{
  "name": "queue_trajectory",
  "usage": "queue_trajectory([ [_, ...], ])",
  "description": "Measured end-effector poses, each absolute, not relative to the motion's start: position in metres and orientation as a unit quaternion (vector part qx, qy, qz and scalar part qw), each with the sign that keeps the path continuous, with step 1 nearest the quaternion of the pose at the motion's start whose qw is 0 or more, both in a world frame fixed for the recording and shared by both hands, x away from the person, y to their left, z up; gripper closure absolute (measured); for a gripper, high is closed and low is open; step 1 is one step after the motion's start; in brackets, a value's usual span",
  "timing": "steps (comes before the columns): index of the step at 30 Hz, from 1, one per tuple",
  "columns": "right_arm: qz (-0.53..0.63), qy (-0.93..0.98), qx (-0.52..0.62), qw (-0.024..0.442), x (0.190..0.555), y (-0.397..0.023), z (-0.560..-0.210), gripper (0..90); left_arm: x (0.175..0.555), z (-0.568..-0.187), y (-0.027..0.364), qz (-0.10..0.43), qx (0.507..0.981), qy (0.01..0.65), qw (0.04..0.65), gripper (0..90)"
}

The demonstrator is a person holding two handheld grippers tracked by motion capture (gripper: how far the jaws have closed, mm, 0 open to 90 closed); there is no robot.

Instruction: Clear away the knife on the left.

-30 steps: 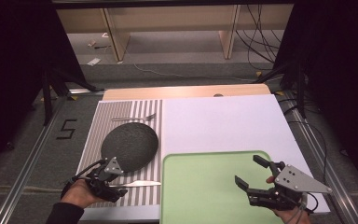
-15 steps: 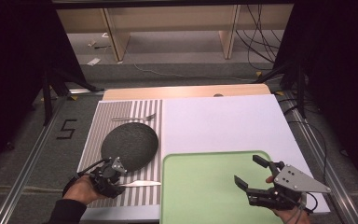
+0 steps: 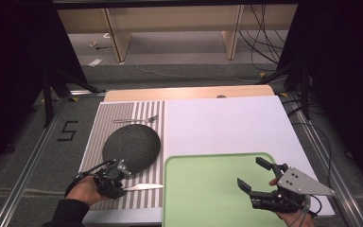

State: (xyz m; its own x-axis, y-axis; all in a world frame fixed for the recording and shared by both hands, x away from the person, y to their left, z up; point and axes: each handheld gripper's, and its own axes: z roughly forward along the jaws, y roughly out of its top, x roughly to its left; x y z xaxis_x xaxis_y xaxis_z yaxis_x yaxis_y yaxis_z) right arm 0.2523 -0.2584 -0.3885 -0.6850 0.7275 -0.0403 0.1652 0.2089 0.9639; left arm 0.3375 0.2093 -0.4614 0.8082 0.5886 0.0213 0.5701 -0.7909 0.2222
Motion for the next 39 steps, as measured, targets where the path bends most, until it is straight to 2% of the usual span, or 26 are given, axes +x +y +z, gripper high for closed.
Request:
queue_trajectory([
  [12,0.549,0.735,0.303,0.256,0.252,-0.258,-0.389,16.8,0.332,-0.46,0.202,0.051,0.964,0.252,0.071,70.5],
  [18,0.548,0.736,0.303,0.255,0.253,-0.258,-0.389,16.8,0.331,-0.459,0.199,0.04,0.968,0.241,0.059,79.1],
  [39,0.547,0.737,0.304,0.255,0.253,-0.257,-0.389,16.8,0.33,-0.459,0.194,0.046,0.965,0.255,0.043,79.5],
])
